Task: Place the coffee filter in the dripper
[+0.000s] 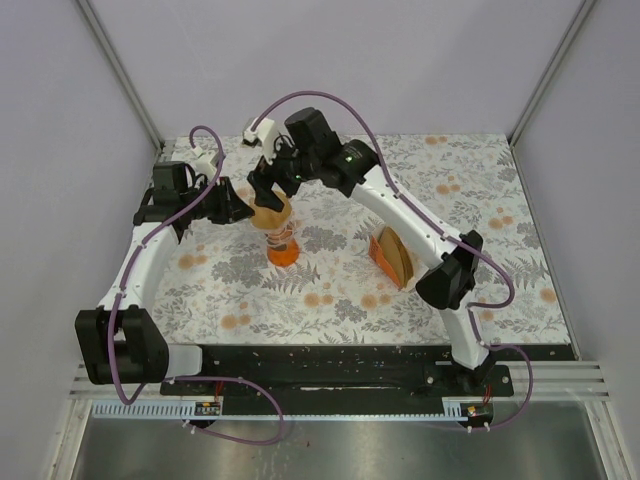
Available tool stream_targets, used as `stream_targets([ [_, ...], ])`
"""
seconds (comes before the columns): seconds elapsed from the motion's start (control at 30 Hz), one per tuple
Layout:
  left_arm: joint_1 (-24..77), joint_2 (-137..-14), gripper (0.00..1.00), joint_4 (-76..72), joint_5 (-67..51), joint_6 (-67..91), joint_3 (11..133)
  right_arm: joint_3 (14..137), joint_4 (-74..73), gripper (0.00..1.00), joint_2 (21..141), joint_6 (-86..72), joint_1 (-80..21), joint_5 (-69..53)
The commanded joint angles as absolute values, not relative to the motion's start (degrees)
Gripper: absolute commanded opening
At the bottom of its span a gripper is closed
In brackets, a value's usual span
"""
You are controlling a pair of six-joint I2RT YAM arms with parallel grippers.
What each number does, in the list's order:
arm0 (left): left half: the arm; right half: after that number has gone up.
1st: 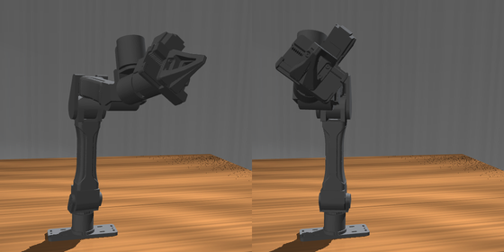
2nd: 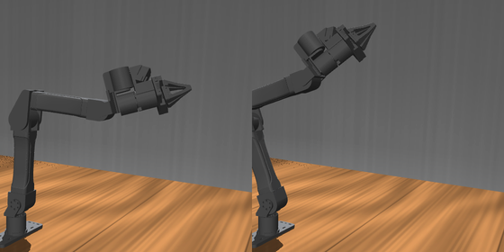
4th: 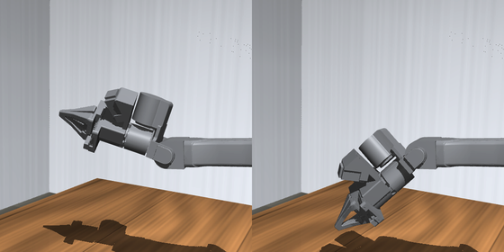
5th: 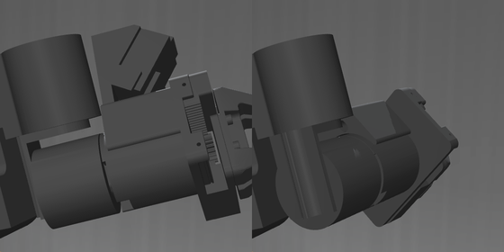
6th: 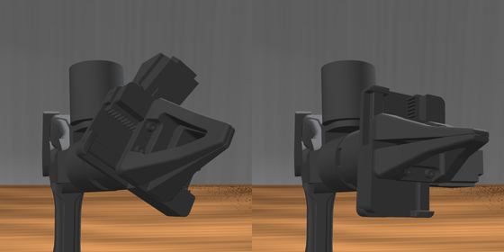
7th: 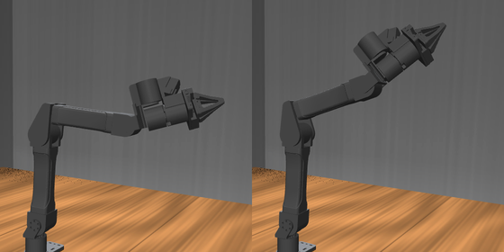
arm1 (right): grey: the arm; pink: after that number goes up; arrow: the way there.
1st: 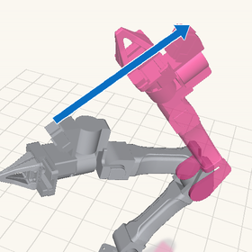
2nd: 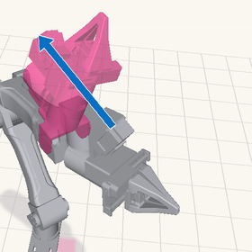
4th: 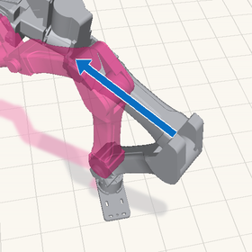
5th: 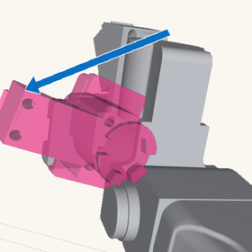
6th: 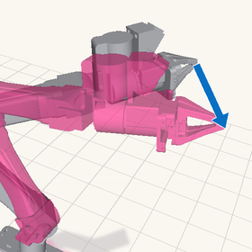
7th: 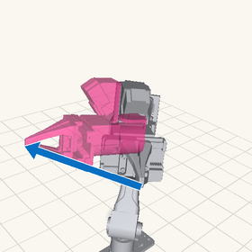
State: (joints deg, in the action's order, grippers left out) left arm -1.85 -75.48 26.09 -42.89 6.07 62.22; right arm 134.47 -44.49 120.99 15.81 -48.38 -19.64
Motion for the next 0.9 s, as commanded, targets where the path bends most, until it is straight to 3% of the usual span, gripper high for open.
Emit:
stream_targets([
  [0.0, -2.2, -73.92, 0.22, 24.96, -43.86, 5.01, 62.67, 143.85, -49.56, 0.91, 124.26, 18.8, -43.51, -23.28],
  [0.17, -2.11, -73.83, 0.22, 24.87, -44.03, 5.1, 62.75, 151.69, -55.89, 0.95, 131.74, 24.33, -41.75, -29.6],
  [0.6, -1.58, -74.71, 0.2, 24.7, -44.65, 4.66, 63.19, 154.78, -52.74, 0.99, 137.9, 25.4, -40.08, -44.82],
  [0.73, -0.44, -75.23, 0.21, 24.78, -44.56, 4.57, 63.54, 154.69, -51.51, 0.95, 139.65, 24.08, -39.99, -43.51],
  [0.87, 1.13, -75.93, 0.21, 25.31, -43.95, 4.13, 64.42, 153.46, -51.59, 0.84, 140.18, 25.05, -40.08, -41.57],
])
